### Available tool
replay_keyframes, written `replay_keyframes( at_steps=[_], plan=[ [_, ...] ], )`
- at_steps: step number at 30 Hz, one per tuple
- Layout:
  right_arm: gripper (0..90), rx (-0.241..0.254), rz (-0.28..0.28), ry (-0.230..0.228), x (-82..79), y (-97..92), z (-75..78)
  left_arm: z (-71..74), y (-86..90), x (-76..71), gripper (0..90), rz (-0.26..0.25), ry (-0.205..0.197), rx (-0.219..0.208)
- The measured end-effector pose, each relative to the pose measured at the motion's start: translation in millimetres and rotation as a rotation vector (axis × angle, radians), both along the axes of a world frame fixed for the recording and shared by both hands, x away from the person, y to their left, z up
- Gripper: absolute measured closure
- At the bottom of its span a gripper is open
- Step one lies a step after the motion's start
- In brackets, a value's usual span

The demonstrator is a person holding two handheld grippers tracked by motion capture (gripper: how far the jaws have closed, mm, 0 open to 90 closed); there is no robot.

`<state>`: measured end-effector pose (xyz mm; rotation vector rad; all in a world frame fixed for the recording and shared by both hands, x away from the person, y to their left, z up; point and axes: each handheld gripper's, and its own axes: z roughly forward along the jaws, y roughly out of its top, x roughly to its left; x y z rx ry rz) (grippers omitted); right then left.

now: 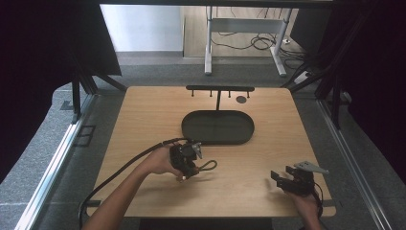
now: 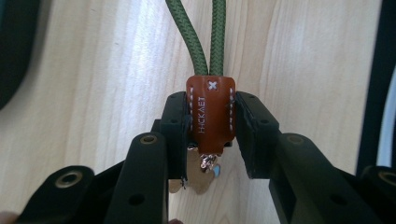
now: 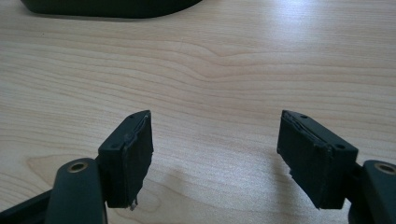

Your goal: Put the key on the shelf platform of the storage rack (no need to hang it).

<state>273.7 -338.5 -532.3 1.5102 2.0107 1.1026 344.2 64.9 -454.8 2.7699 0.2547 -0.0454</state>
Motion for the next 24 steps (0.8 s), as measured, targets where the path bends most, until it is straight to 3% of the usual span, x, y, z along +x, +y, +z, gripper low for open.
replay_keyframes(
  at_steps=[10,24],
  plan=[
    [27.2,0.001,-0.004,0.002,0.0,-1.3,-0.9,21.0,15.6,1.8,66.6,0.026,0.000,-0.044],
    [27.2,0.005,-0.007,0.000,-0.5,-1.4,-0.5,47.3,27.3,1.5,66.6,0.050,-0.031,-0.079]
  ],
)
